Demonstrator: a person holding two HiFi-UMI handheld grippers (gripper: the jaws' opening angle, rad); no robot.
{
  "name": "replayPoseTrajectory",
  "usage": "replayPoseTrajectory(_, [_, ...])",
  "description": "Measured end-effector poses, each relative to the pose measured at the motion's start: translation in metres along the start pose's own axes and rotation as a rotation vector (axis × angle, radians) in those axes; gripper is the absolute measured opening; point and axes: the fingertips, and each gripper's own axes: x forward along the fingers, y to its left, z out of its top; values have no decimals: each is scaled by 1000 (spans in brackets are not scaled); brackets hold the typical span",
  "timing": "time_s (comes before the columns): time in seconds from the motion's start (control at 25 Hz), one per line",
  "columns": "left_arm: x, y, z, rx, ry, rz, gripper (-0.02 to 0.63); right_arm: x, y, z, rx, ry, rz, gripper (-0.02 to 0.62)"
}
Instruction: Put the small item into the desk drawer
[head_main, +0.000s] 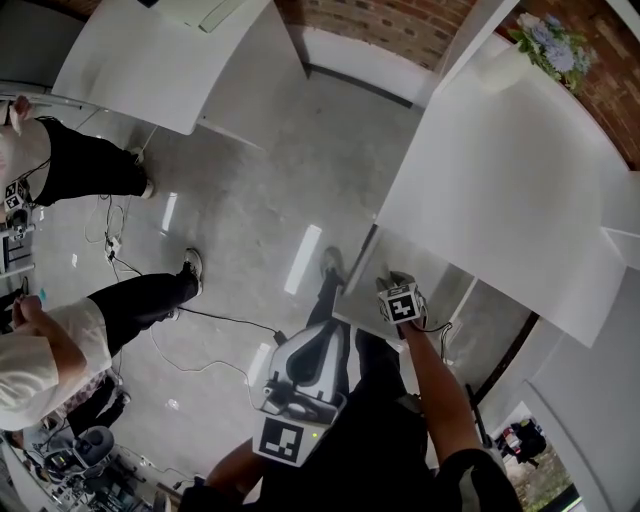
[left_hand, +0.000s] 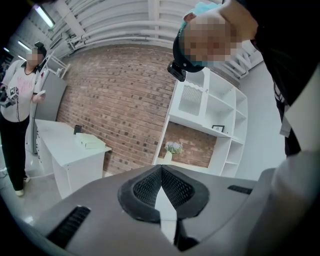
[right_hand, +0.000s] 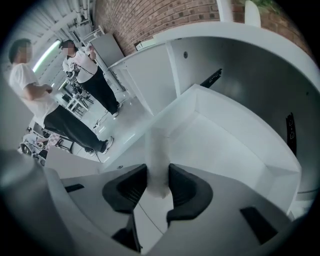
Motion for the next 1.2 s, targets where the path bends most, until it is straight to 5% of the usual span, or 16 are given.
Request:
replayPoseTrajectory(0.8, [20, 13, -11, -12, 47, -12, 25, 45, -6, -25, 21, 174, 15, 149])
replayPoseTrajectory(1.2, [19, 16, -14, -12, 49, -25, 25, 54, -9, -29, 38, 185, 8, 175])
